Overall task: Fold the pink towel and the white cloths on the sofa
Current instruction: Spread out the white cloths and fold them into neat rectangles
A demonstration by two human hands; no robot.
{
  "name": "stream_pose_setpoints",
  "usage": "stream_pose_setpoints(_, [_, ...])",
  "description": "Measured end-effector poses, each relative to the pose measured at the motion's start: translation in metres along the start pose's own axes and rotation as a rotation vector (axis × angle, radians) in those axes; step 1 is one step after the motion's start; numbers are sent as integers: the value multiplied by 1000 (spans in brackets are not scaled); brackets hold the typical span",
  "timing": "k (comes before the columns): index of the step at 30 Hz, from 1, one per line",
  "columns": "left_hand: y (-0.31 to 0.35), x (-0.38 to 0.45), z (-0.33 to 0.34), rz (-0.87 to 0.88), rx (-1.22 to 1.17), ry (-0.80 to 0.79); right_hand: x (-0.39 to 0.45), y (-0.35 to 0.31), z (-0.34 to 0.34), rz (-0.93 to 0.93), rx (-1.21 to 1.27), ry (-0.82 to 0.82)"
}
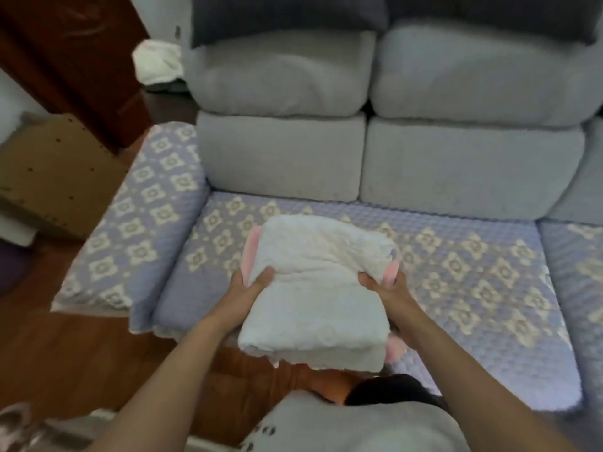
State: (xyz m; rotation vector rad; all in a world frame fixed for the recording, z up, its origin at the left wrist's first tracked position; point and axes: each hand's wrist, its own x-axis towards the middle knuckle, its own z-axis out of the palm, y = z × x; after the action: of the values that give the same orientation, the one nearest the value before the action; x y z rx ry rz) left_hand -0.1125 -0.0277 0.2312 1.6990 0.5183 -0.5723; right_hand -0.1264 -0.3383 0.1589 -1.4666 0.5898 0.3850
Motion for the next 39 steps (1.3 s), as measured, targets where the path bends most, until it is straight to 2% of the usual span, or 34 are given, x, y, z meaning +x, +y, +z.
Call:
stream_pose_setpoints(3, [6, 13, -62, -1, -51, -25, 5, -32, 59, -23, -55, 8])
stream_pose_setpoints(10, [59, 80, -121, 78, -30, -87, 42, -89, 124, -115, -18, 38])
stream_pose_setpoints(16, [89, 130, -172, 42, 13, -60, 83, -113, 177, -8, 50, 48])
stream_pose_setpoints(21, [106, 157, -233, 23, 22, -67, 105, -129, 247, 39, 41, 51])
stream_pose_setpoints(26, [89, 225, -336, 13, -7, -86, 157, -133, 355, 12, -9, 49])
stream_pose_setpoints(32, [65, 324, -508, 1, 42, -72, 217, -118, 547, 59, -42, 95])
stream_pose_setpoints(35, [95, 375, -579, 44, 106, -63, 238, -157, 626, 67, -21, 130])
stream_pose_setpoints(39, [173, 457, -635, 174, 19, -81, 319, -246, 682, -152, -43, 200])
